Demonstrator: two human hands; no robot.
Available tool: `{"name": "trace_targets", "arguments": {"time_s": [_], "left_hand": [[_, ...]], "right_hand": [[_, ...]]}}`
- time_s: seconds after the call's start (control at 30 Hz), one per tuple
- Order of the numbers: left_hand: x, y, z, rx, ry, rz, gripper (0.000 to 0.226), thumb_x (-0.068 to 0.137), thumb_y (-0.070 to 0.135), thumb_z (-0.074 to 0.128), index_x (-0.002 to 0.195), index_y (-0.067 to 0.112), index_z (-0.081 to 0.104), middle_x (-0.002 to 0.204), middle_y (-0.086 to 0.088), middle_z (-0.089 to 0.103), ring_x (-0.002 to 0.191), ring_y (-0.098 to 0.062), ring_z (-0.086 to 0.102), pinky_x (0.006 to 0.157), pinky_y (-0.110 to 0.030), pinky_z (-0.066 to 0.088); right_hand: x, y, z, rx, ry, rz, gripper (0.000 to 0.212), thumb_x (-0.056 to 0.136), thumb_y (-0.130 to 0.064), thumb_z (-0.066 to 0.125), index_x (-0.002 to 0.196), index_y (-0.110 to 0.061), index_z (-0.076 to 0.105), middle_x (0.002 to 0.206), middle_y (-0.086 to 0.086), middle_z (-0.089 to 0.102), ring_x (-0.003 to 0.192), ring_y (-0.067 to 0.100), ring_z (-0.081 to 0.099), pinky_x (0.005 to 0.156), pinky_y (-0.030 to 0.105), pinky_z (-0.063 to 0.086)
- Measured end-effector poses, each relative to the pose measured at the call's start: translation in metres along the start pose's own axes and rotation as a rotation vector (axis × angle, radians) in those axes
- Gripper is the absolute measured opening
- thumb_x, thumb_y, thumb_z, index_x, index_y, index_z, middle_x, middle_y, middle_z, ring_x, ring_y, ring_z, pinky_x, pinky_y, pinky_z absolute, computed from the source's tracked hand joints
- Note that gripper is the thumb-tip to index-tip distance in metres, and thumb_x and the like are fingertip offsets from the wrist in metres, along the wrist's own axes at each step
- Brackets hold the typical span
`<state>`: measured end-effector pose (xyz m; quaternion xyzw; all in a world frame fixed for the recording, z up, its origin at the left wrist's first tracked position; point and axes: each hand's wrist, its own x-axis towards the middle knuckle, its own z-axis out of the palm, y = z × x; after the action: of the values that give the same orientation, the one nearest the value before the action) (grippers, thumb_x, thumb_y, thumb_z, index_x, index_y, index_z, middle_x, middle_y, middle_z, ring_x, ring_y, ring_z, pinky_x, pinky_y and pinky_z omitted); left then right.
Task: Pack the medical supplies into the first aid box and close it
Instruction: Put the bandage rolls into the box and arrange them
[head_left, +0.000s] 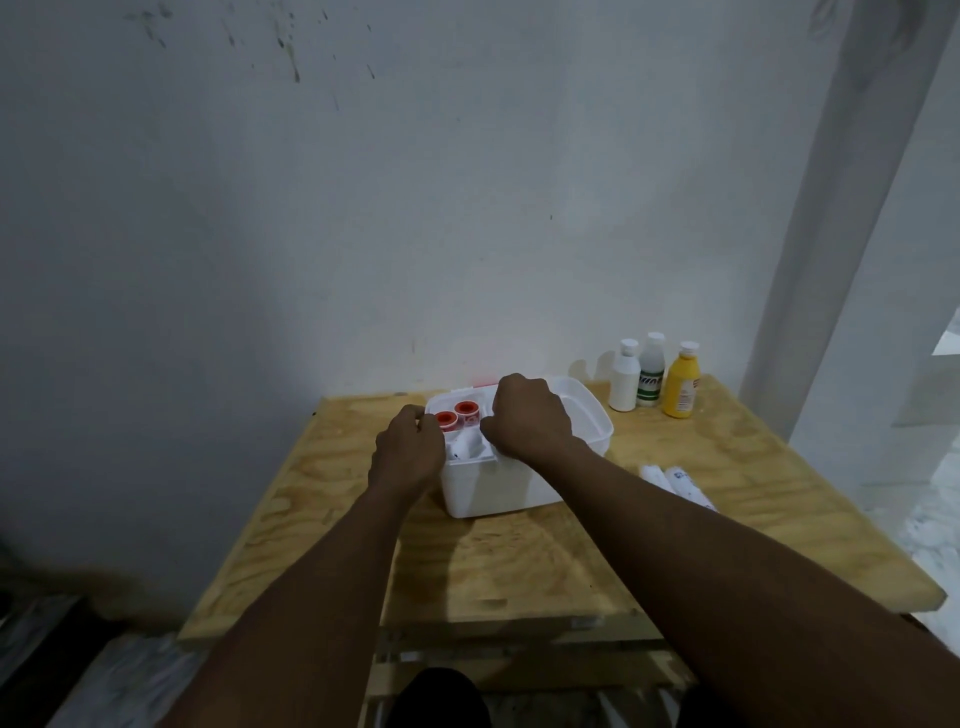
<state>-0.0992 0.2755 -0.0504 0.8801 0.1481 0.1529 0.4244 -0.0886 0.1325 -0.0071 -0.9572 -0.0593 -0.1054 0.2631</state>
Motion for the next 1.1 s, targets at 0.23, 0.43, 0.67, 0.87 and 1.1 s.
{"name": "trace_targets", "arguments": {"time_s": [0.23, 0.43, 0.67, 0.87, 1.1], "left_hand": [[0.000, 0.001, 0.000, -0.015, 0.006, 0.000, 0.039, 0.104, 0.030, 0.035, 0.132, 0.015, 0.057, 0.131, -0.010, 0.063, 0.111, -0.028, 0.060, 0.092, -0.039, 0.052], [-0.003, 0.003, -0.002, -0.020, -0.013, -0.008, 0.041, 0.104, 0.028, 0.034, 0.136, 0.014, 0.056, 0.134, -0.010, 0.062, 0.116, -0.029, 0.059, 0.096, -0.040, 0.050], [-0.005, 0.005, -0.005, 0.009, -0.012, -0.020, 0.041, 0.103, 0.028, 0.037, 0.139, 0.014, 0.053, 0.140, -0.011, 0.058, 0.121, -0.032, 0.056, 0.093, -0.037, 0.046], [-0.009, 0.028, -0.014, 0.180, 0.184, 0.253, 0.037, 0.095, 0.029, 0.052, 0.130, 0.019, 0.057, 0.132, -0.010, 0.059, 0.120, -0.032, 0.056, 0.098, -0.047, 0.049], [-0.040, 0.102, 0.025, 0.338, 0.005, 0.685, 0.034, 0.087, 0.033, 0.059, 0.118, 0.023, 0.066, 0.114, -0.003, 0.068, 0.111, -0.027, 0.058, 0.094, -0.041, 0.047]], "right_hand": [[0.004, 0.005, 0.003, 0.076, 0.000, 0.005, 0.017, 0.081, -0.024, 0.068, 0.084, -0.011, 0.058, 0.079, 0.006, 0.062, 0.070, 0.022, 0.059, 0.058, 0.025, 0.040], [0.001, 0.015, -0.013, 0.138, 0.049, -0.012, 0.020, 0.080, -0.026, 0.062, 0.089, -0.009, 0.067, 0.095, 0.007, 0.069, 0.083, 0.024, 0.065, 0.070, 0.032, 0.052], [-0.003, 0.048, -0.062, 0.142, 0.134, 0.024, 0.017, 0.083, -0.022, 0.063, 0.091, -0.010, 0.072, 0.105, 0.008, 0.070, 0.098, 0.027, 0.066, 0.083, 0.036, 0.054], [-0.005, 0.092, -0.099, 0.118, 0.148, 0.103, 0.017, 0.081, -0.016, 0.062, 0.086, -0.003, 0.072, 0.107, 0.013, 0.073, 0.102, 0.031, 0.067, 0.087, 0.041, 0.056], [-0.019, 0.138, -0.112, -0.034, -0.181, 0.275, 0.027, 0.081, -0.015, 0.062, 0.103, 0.000, 0.065, 0.094, 0.020, 0.072, 0.067, 0.025, 0.062, 0.052, 0.031, 0.054]]}}
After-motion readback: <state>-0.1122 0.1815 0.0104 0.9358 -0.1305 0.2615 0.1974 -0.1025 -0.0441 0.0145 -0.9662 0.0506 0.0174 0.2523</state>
